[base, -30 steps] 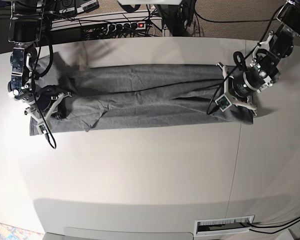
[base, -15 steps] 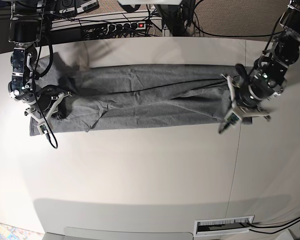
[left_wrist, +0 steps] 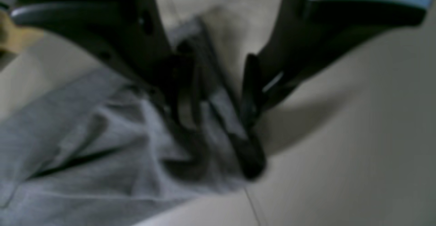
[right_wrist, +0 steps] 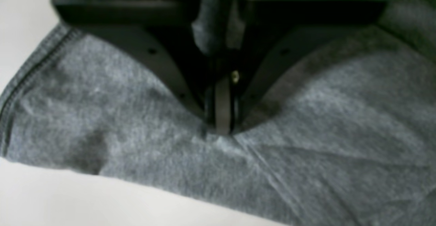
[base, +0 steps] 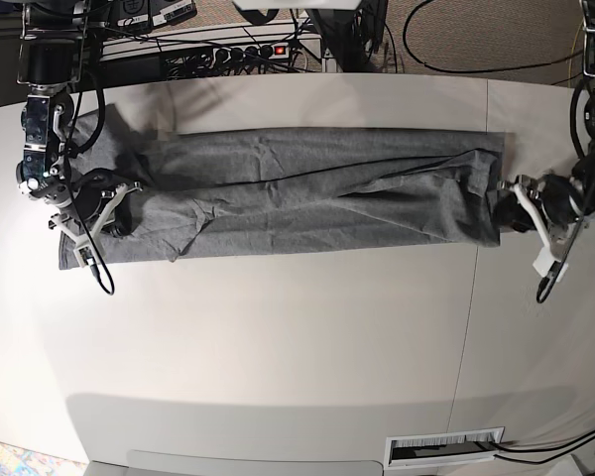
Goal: Fold the T-shirt properly
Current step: 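Slide the left gripper along the strip to its end, holding with right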
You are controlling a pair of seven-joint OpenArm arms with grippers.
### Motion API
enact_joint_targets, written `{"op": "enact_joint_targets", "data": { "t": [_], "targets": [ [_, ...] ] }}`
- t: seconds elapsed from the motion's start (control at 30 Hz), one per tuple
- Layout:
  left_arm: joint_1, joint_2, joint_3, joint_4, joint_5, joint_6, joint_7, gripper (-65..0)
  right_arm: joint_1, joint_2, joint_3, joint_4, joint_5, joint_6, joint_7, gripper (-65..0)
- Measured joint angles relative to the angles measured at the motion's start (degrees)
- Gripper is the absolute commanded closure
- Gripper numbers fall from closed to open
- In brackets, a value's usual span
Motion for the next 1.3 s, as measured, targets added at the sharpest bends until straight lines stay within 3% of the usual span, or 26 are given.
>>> {"op": "enact_joint_targets", "data": {
  "t": [0.47,0.6,0.8,0.87,0.97,1.03,1.13,1.3],
  "targets": [
    [-0.33,0.33,-0.28,-22.23,-16.41,-8.44,0.68,-22.8,0.00,0.00,0.00,0.00,0.00,0.00,0.00,0.0],
    [-0.72,2.08,-0.31,-24.94,-21.22,-11.50,2.36,-22.8,0.00,0.00,0.00,0.00,0.00,0.00,-0.02,0.0],
    [-0.72,4.94,-0.31,-25.70,-24.41,-12.85,4.09,-22.5,-0.02,0.00,0.00,0.00,0.00,0.00,0.00,0.0],
    [-0.70,5.57,-0.31,-25.70,-25.00,-12.85,4.28,-18.0,0.00,0.02,0.00,0.00,0.00,0.00,-0.11,0.0],
    [-0.72,5.84,-0.31,-25.70,-25.22,-12.87,4.96,0.0,0.00,0.00,0.00,0.00,0.00,0.00,-0.20,0.0],
    [-0.74,5.70,-0.31,-25.75,-26.29,-14.93,5.84,0.0,0.00,0.00,0.00,0.00,0.00,0.00,-0.22,0.0],
    [-1.73,5.79,-0.31,-24.92,-26.23,-18.03,11.80,0.0,0.00,0.00,0.00,0.00,0.02,0.00,-0.17,0.0],
    [-2.29,6.27,-0.31,-16.90,-26.38,-18.12,11.72,0.0,0.09,-1.27,0.20,0.02,-0.50,-0.22,-0.17,0.0]
  ]
}}
